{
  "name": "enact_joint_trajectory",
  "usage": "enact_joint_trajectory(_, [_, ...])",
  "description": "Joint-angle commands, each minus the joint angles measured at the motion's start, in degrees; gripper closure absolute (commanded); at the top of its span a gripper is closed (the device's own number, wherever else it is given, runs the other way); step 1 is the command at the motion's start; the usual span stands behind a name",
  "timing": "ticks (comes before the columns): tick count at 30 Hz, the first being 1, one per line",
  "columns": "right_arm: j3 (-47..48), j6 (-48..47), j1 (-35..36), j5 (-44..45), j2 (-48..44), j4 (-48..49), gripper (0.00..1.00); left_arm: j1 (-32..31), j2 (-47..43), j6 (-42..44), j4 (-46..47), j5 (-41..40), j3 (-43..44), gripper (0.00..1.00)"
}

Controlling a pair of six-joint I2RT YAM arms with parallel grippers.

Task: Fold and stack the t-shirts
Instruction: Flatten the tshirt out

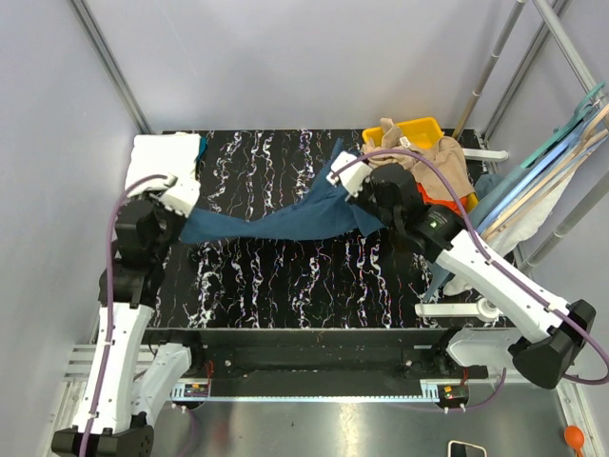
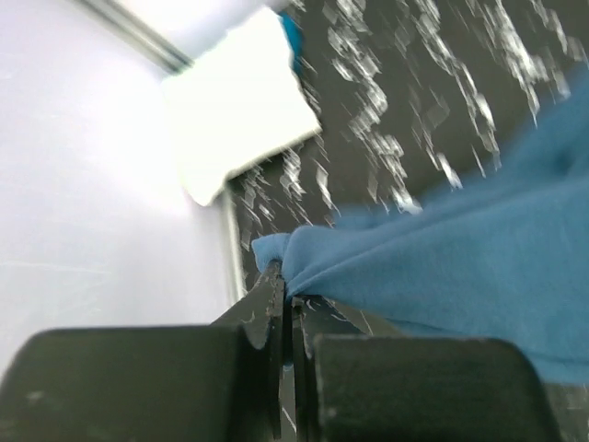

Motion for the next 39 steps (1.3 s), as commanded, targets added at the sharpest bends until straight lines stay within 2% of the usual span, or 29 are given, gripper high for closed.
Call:
enact_joint_trajectory(1, [5.36,-5.72,-3.03,9.40,3.12,12.54,1.00,0.17,4.27,-7.20,9.09,-7.17,9.52,1.00])
enact_joint_trajectory(4, [10.36,-5.81,-6.80,11.08,6.20,13.70,1.00,0.17,7.88,-8.34,10.05,-10.77,16.55,1.00])
enact_joint_trajectory(7, [14.50,-6.95,-10.85,9.07,7.17,15.01,1.00,0.17,10.78,-7.91,12.24,-14.03,21.83,1.00])
enact_joint_trajectory(11, [21.62,-14.32,-12.44,9.40,9.88,15.28,1.00,0.17,14.65,-6.06,13.31,-17.46,26.48,1.00])
enact_joint_trajectory(18, [35.51,-20.75,-12.61,11.52,14.64,13.79,1.00,0.17,18.09,-4.74,14.98,-20.64,24.92,1.00])
enact_joint_trajectory(24, [41.14,-21.19,-12.70,11.52,16.75,5.09,1.00,0.08,16.08,-3.69,13.05,-17.83,24.65,1.00])
enact_joint_trajectory(32, [40.46,-10.83,-12.44,4.32,11.49,-17.49,1.00,0.17,10.45,6.22,11.64,-16.94,20.53,1.00])
enact_joint_trajectory(38, [22.73,-3.89,-12.26,-7.01,6.30,-27.34,1.00,-0.01,7.90,13.35,11.03,-15.80,12.98,1.00])
enact_joint_trajectory(39, [20.87,-2.75,-12.26,-11.38,5.77,-29.79,1.00,-0.18,7.37,13.62,10.07,-15.37,12.00,1.00])
